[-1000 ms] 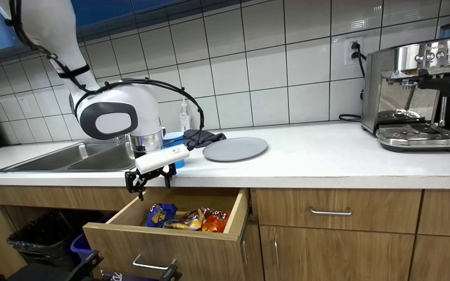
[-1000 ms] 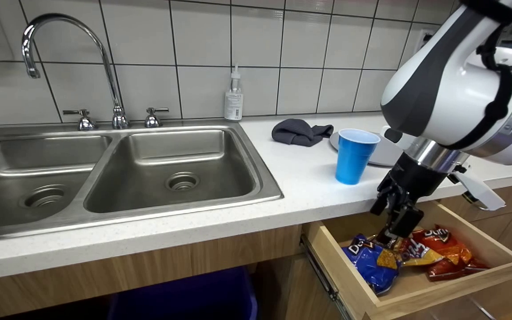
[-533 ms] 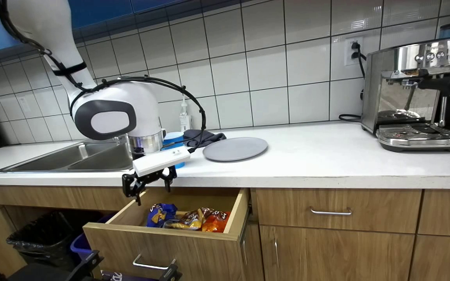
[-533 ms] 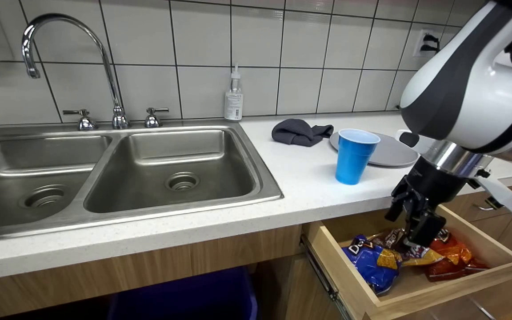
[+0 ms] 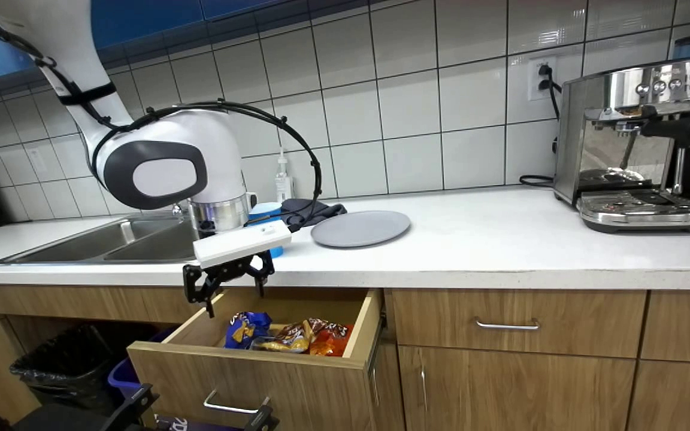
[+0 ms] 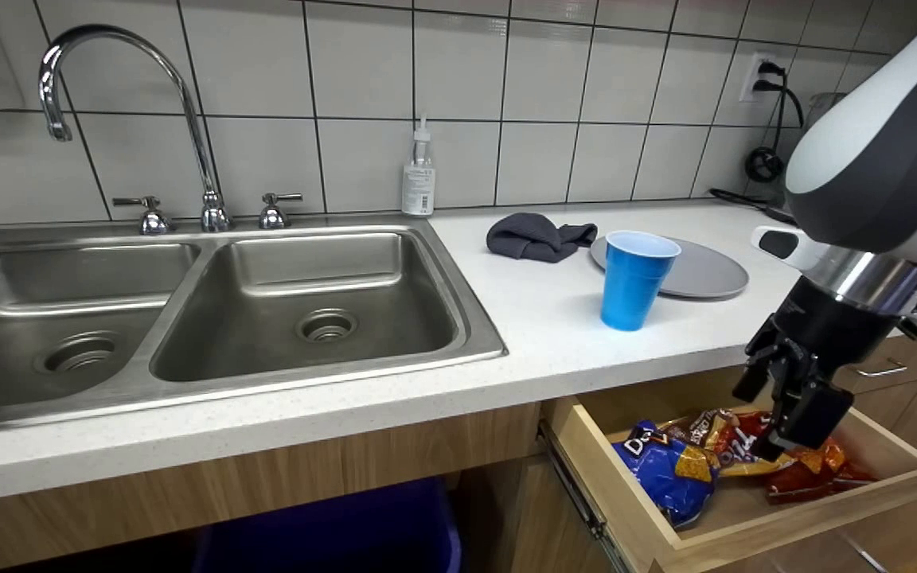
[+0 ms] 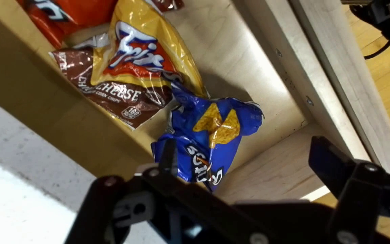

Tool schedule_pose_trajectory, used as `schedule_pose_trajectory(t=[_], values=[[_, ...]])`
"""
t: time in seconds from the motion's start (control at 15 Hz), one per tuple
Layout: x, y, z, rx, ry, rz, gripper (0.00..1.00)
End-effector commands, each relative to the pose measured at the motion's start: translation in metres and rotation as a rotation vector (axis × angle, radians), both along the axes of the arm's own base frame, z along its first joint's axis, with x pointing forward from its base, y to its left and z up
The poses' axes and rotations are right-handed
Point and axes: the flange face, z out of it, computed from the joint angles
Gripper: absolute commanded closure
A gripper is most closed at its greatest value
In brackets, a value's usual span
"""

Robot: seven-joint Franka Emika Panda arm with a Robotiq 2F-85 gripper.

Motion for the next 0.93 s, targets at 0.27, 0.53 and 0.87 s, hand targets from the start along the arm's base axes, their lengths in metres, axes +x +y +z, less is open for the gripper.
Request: schedule_pose_trajectory(t=[0.27, 0.53, 0.87], values=[[-0.008, -0.004, -0.002, -0.013, 0.030, -0.083, 0.00], [-0.008, -0.005, -0.001, -0.012, 0.029, -0.089, 0.00], [-0.016, -0.004, 0.005, -0.003, 0.030, -0.122, 0.00]])
